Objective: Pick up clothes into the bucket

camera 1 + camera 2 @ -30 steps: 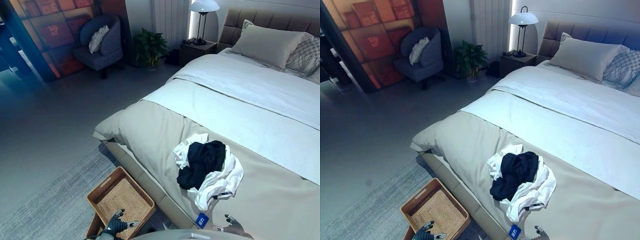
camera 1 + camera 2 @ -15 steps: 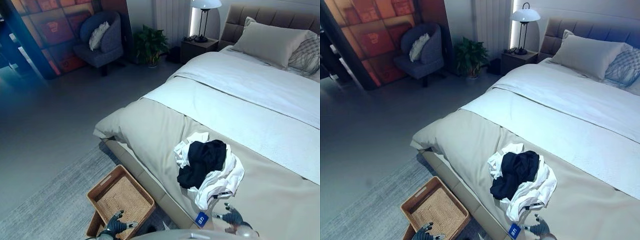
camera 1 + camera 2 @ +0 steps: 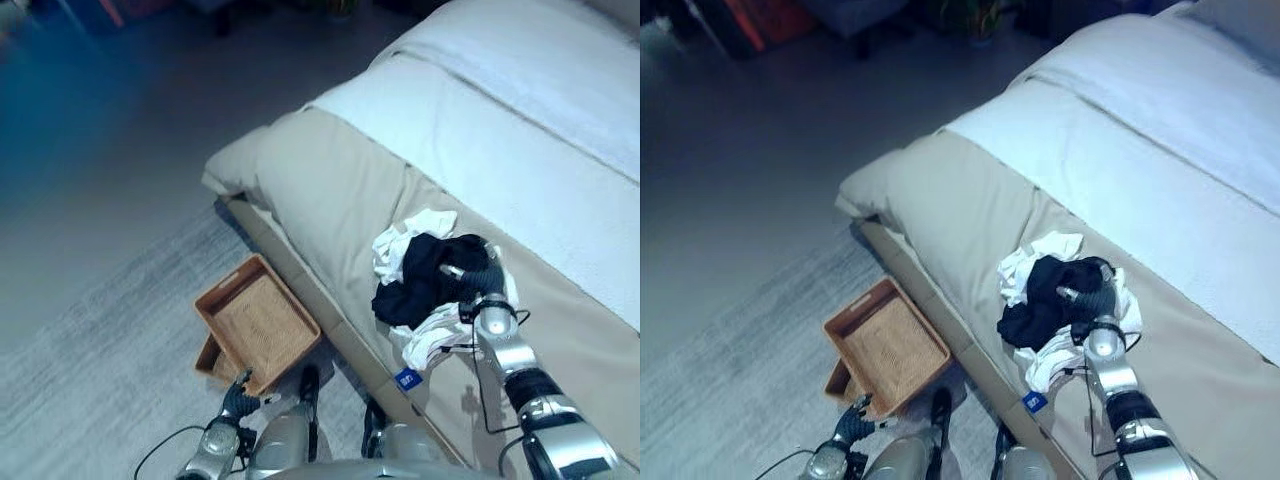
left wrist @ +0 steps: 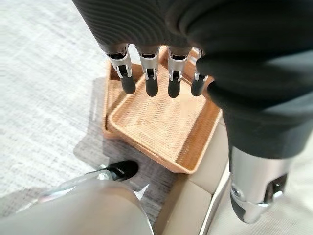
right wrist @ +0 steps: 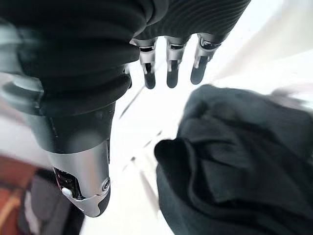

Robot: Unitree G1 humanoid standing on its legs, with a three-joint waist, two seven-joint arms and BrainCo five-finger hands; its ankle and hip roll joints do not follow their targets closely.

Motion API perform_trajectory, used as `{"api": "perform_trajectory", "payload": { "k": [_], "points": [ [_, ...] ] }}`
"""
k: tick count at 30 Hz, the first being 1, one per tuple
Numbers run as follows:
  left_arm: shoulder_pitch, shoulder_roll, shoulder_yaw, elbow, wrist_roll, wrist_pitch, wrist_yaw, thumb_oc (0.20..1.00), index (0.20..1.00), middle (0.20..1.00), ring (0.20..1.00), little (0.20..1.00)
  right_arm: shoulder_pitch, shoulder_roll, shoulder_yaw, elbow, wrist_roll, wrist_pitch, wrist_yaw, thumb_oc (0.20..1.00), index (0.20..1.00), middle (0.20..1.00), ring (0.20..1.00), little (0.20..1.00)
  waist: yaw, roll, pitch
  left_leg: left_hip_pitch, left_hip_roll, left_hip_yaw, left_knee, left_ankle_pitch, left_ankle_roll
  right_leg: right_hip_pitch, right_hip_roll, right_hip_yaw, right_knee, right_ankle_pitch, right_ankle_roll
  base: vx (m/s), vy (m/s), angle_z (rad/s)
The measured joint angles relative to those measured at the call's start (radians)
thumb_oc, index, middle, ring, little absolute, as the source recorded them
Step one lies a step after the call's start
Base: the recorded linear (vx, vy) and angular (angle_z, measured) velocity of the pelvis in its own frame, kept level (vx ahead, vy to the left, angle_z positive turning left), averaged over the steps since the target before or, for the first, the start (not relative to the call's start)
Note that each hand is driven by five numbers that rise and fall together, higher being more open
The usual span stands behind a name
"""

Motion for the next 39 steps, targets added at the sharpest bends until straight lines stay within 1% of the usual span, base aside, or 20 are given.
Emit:
{"api": "perform_trajectory", "payload": {
  "k": [1, 3, 6, 7, 10, 11, 13, 15, 16, 17, 18, 22, 27, 30, 31, 32, 33, 36, 37, 39],
  "points": [
    [-0.014, -0.001, -0.013, 0.000, -0.002, -0.002, 0.009, 1.000, 1.000, 1.000, 1.000, 1.000, -0.030, -0.013, 0.012, 0.005, -0.024, 0.008, -0.028, 1.000, 1.000, 1.000, 1.000, 1.000, 0.003, 0.005, 0.017, -0.010, -0.007, -0.003, 0.006, 0.001, 0.001, -0.027, -0.014, -0.005, 0.045, -0.021, 0.001, -0.02, 0.021, 0.08],
    [-0.028, -0.005, -0.016, -0.004, -0.012, -0.003, 0.024, 1.000, 1.000, 1.000, 1.000, 1.000, -0.078, -0.016, 0.016, 0.015, -0.050, 0.015, -0.061, 1.000, 1.000, 1.000, 1.000, 1.000, -0.002, 0.014, 0.048, -0.023, -0.017, -0.008, 0.009, 0.004, 0.005, -0.055, -0.030, -0.010, 0.091, -0.041, 0.001, -0.06, 0.036, 0.13],
    [-0.051, -0.005, -0.038, -0.015, -0.038, -0.004, 0.044, 1.000, 1.000, 1.000, 1.000, 1.000, -0.163, -0.028, 0.032, 0.080, -0.058, 0.034, -0.087, 1.000, 1.000, 1.000, 1.000, 1.000, 0.007, 0.026, 0.085, -0.051, -0.029, -0.013, 0.016, 0.009, 0.012, -0.102, -0.050, -0.013, 0.151, -0.064, 0.003, -0.07, 0.020, 0.11],
    [-0.054, -0.005, -0.043, -0.023, -0.043, -0.005, 0.050, 1.000, 1.000, 1.000, 1.000, 1.000, -0.209, -0.036, 0.054, 0.129, -0.059, 0.040, -0.091, 1.000, 1.000, 1.000, 1.000, 1.000, 0.019, 0.030, 0.094, -0.065, -0.033, -0.015, 0.018, 0.014, 0.013, -0.127, -0.058, -0.013, 0.178, -0.073, 0.003, -0.04, -0.001, 0.06],
    [-0.078, -0.009, -0.066, -0.036, -0.073, -0.011, 0.057, 1.000, 1.000, 1.000, 1.000, 1.000, -0.330, -0.057, 0.107, 0.266, -0.062, 0.065, -0.095, 1.000, 1.000, 1.000, 1.000, 1.000, 0.024, 0.040, 0.129, -0.095, -0.043, -0.036, 0.023, 0.028, 0.012, -0.170, -0.074, -0.032, 0.232, -0.092, 0.002, -0.07, -0.017, 0.20],
    [-0.081, -0.004, -0.081, -0.044, -0.080, -0.013, 0.061, 1.000, 1.000, 1.000, 1.000, 1.000, -0.358, -0.063, 0.135, 0.302, -0.066, 0.068, -0.096, 1.000, 1.000, 1.000, 1.000, 1.000, 0.019, 0.039, 0.134, -0.102, -0.045, -0.037, 0.025, 0.030, 0.010, -0.181, -0.079, -0.033, 0.246, -0.096, 0.001, -0.06, -0.014, 0.24],
    [-0.102, -0.010, -0.105, -0.057, -0.093, -0.016, 0.064, 1.000, 1.000, 1.000, 1.000, 1.000, -0.418, -0.082, 0.188, 0.390, -0.086, 0.078, -0.095, 1.000, 1.000, 1.000, 1.000, 1.000, 0.046, 0.048, 0.151, -0.121, -0.049, -0.048, 0.028, 0.039, 0.007, -0.209, -0.085, -0.039, 0.281, -0.109, -0.002, -0.07, -0.034, 0.14],
    [-0.125, -0.021, -0.127, -0.064, -0.111, -0.017, 0.067, 1.000, 1.000, 1.000, 1.000, 1.000, -0.476, -0.095, 0.241, 0.495, -0.126, 0.100, -0.081, 1.000, 1.000, 1.000, 1.000, 1.000, 0.056, 0.055, 0.167, -0.138, -0.049, -0.060, 0.029, 0.050, 0.002, -0.226, -0.087, -0.051, 0.300, -0.117, -0.008, -0.06, -0.043, 0.18],
    [-0.142, -0.025, -0.152, -0.064, -0.119, -0.017, 0.068, 1.000, 1.000, 1.000, 1.000, 1.000, -0.524, -0.107, 0.348, 0.593, -0.171, 0.115, -0.066, 1.000, 1.000, 1.000, 1.000, 1.000, 0.056, 0.057, 0.173, -0.152, -0.049, -0.075, 0.029, 0.057, -0.008, -0.243, -0.090, -0.064, 0.312, -0.120, -0.012, -0.03, -0.030, 0.26],
    [-0.151, -0.027, -0.163, -0.064, -0.119, -0.017, 0.067, 1.000, 1.000, 1.000, 1.000, 1.000, -0.535, -0.113, 0.375, 0.619, -0.186, 0.120, -0.057, 1.000, 1.000, 1.000, 1.000, 1.000, 0.059, 0.060, 0.176, -0.158, -0.049, -0.084, 0.028, 0.061, -0.012, -0.244, -0.090, -0.072, 0.313, -0.121, -0.014, -0.03, -0.030, 0.33],
    [-0.154, -0.033, -0.177, -0.077, -0.120, -0.017, 0.063, 1.000, 1.000, 1.000, 1.000, 1.000, -0.542, -0.124, 0.386, 0.646, -0.228, 0.136, -0.032, 1.000, 1.000, 1.000, 1.000, 1.000, 0.073, 0.062, 0.179, -0.173, -0.047, -0.099, 0.025, 0.068, -0.015, -0.258, -0.089, -0.086, 0.323, -0.124, -0.019, -0.02, -0.020, 0.30],
    [-0.160, -0.035, -0.188, -0.091, -0.120, -0.011, 0.040, 1.000, 1.000, 1.000, 1.000, 1.000, -0.574, -0.125, 0.384, 0.708, -0.300, 0.174, 0.040, 1.000, 1.000, 1.000, 1.000, 1.000, 0.071, 0.067, 0.187, -0.180, -0.046, -0.129, 0.014, 0.082, -0.017, -0.267, -0.089, -0.109, 0.336, -0.131, -0.031, 0.00, -0.026, 0.18],
    [-0.171, -0.035, -0.188, -0.090, -0.118, 0.006, 0.022, 1.000, 1.000, 1.000, 1.000, 1.000, -0.580, -0.142, 0.383, 0.715, -0.326, 0.196, 0.077, 1.000, 1.000, 1.000, 1.000, 1.000, 0.071, 0.071, 0.188, -0.181, -0.051, -0.151, -0.005, 0.089, -0.017, -0.273, -0.098, -0.129, 0.353, -0.136, -0.038, 0.00, 0.011, 0.13],
    [-0.183, -0.035, -0.194, -0.083, -0.118, 0.016, 0.015, 1.000, 1.000, 1.000, 1.000, 1.000, -0.586, -0.149, 0.388, 0.715, -0.375, 0.213, 0.095, 0.831, 0.831, 0.831, 0.831, 0.831, 0.072, 0.071, 0.187, -0.182, -0.057, -0.155, -0.009, 0.089, -0.017, -0.283, -0.108, -0.130, 0.368, -0.138, -0.041, 0.00, 0.017, 0.03],
    [-0.185, -0.035, -0.196, -0.084, -0.118, 0.019, 0.014, 1.000, 1.000, 1.000, 1.000, 1.000, -0.589, -0.150, 0.392, 0.716, -0.392, 0.218, 0.100, 0.699, 0.699, 0.699, 0.699, 0.699, 0.072, 0.072, 0.187, -0.182, -0.058, -0.155, -0.010, 0.089, -0.017, -0.284, -0.109, -0.130, 0.369, -0.138, -0.041, 0.00, 0.000, 0.00],
    [-0.188, -0.035, -0.196, -0.084, -0.118, 0.021, 0.012, 1.000, 1.000, 1.000, 1.000, 1.000, -0.594, -0.156, 0.399, 0.715, -0.416, 0.224, 0.110, 0.699, 0.699, 0.699, 0.699, 0.699, 0.072, 0.073, 0.186, -0.182, -0.059, -0.155, -0.010, 0.089, -0.017, -0.286, -0.112, -0.130, 0.374, -0.139, -0.041, 0.00, 0.000, 0.00],
    [-0.188, -0.035, -0.196, -0.086, -0.118, 0.023, 0.008, 1.000, 1.000, 1.000, 1.000, 1.000, -0.598, -0.161, 0.411, 0.715, -0.435, 0.226, 0.118, 0.200, 0.200, 0.200, 0.200, 0.200, 0.072, 0.075, 0.185, -0.182, -0.060, -0.156, -0.011, 0.089, -0.017, -0.287, -0.113, -0.130, 0.377, -0.139, -0.041, 0.00, 0.000, 0.00],
    [-0.189, -0.041, -0.196, -0.083, -0.118, 0.026, 0.004, 1.000, 1.000, 1.000, 1.000, 1.000, -0.606, -0.161, 0.451, 0.714, -0.499, 0.243, 0.141, 0.200, 0.200, 0.200, 0.200, 0.200, 0.070, 0.079, 0.183, -0.187, -0.060, -0.157, -0.013, 0.088, -0.015, -0.294, -0.113, -0.129, 0.380, -0.139, -0.041, 0.00, 0.000, 0.00],
    [-0.192, -0.050, -0.196, -0.080, -0.118, 0.027, 0.003, 1.000, 1.000, 1.000, 1.000, 1.000, -0.610, -0.164, 0.488, 0.712, -0.541, 0.252, 0.149, 0.200, 0.200, 0.200, 0.200, 0.200, 0.070, 0.085, 0.178, -0.195, -0.060, -0.157, -0.013, 0.089, -0.014, -0.303, -0.114, -0.129, 0.382, -0.139, -0.041, 0.00, 0.000, 0.00],
    [-0.197, -0.062, -0.196, -0.080, -0.118, 0.027, 0.002, 1.000, 1.000, 1.000, 1.000, 1.000, -0.612, -0.163, 0.501, 0.704, -0.576, 0.254, 0.157, 0.200, 0.200, 0.200, 0.200, 0.200, 0.070, 0.089, 0.176, -0.199, -0.060, -0.156, -0.017, 0.093, -0.012, -0.312, -0.114, -0.126, 0.388, -0.139, -0.042, 0.00, 0.000, 0.00]
  ]
}}
